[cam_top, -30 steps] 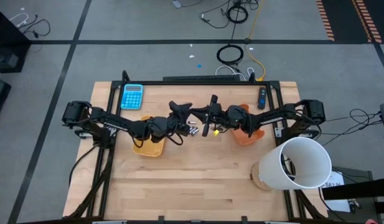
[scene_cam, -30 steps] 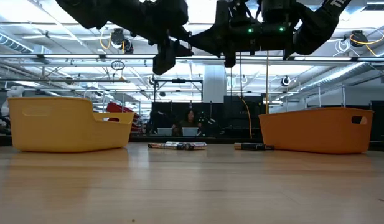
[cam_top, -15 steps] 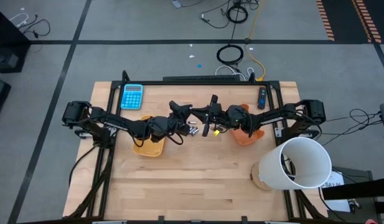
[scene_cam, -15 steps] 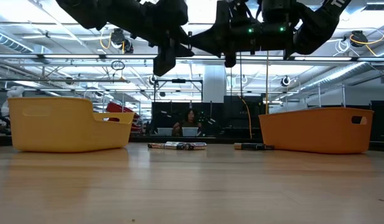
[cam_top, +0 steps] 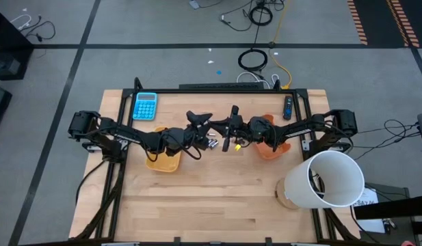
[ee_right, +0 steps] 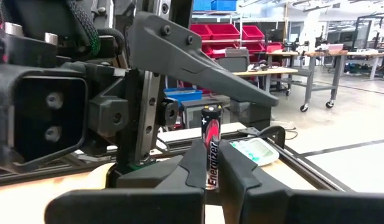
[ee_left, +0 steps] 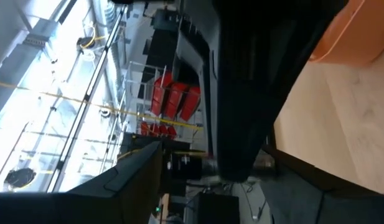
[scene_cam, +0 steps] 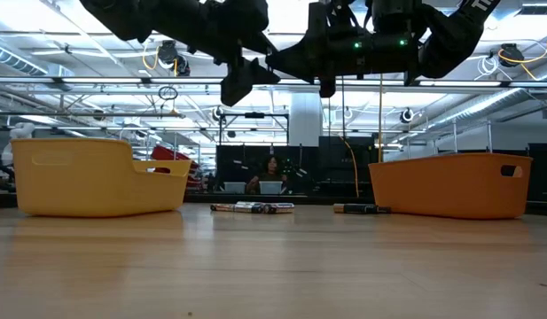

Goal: Sort batteries
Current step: Put the silver battery into the yellow bin

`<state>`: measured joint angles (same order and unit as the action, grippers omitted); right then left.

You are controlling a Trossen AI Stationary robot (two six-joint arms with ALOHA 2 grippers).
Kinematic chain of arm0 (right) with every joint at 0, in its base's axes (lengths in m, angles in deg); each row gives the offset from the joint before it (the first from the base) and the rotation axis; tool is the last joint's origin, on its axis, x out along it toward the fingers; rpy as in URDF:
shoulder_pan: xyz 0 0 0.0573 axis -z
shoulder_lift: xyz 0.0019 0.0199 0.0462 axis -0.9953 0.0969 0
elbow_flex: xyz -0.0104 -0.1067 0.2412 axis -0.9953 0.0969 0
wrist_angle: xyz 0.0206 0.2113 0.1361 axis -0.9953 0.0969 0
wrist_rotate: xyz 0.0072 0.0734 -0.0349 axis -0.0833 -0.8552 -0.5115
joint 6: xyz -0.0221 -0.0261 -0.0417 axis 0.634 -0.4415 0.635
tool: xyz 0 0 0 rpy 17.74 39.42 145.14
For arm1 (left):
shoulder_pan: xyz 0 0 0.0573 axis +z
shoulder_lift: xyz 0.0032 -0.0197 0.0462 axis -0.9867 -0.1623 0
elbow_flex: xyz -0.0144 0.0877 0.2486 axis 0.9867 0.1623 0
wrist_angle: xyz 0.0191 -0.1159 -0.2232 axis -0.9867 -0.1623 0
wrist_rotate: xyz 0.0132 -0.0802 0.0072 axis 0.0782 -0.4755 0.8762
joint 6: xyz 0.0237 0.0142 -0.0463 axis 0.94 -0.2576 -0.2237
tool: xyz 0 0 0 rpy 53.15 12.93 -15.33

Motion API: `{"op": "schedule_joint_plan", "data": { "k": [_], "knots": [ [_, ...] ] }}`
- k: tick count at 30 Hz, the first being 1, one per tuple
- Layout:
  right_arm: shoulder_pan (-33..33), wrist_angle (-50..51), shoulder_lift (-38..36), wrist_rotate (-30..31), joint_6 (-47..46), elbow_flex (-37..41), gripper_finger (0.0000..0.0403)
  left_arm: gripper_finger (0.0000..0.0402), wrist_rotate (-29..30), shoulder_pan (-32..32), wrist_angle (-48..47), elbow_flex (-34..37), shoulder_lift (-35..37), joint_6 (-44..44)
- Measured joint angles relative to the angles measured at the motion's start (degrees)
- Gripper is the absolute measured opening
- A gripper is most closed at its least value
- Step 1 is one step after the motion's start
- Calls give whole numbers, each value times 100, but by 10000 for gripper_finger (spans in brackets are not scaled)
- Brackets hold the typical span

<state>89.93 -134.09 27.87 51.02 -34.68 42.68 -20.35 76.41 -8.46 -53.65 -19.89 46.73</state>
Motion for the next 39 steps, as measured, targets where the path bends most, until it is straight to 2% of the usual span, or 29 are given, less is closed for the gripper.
{"op": "schedule_joint_plan", "data": {
  "k": [6, 14, 34, 36, 39],
  "knots": [
    [0, 13, 0, 10, 0, 0, 4, 251, -48, -16, -13, -2, 0, 230],
    [0, 14, 0, 11, -7, -2, 4, 204, -76, -39, -94, -2, 1, 334],
    [0, 61, 0, 33, -2, -2, 4, 202, -133, -36, -184, -2, 7, 293],
    [0, 74, 0, 20, 9, -2, 11, 202, -133, -37, -184, -2, 7, 293],
    [5, 126, -2, -97, 18, -7, 46, 202, -153, -40, -194, -2, 7, 288]
  ]
}}
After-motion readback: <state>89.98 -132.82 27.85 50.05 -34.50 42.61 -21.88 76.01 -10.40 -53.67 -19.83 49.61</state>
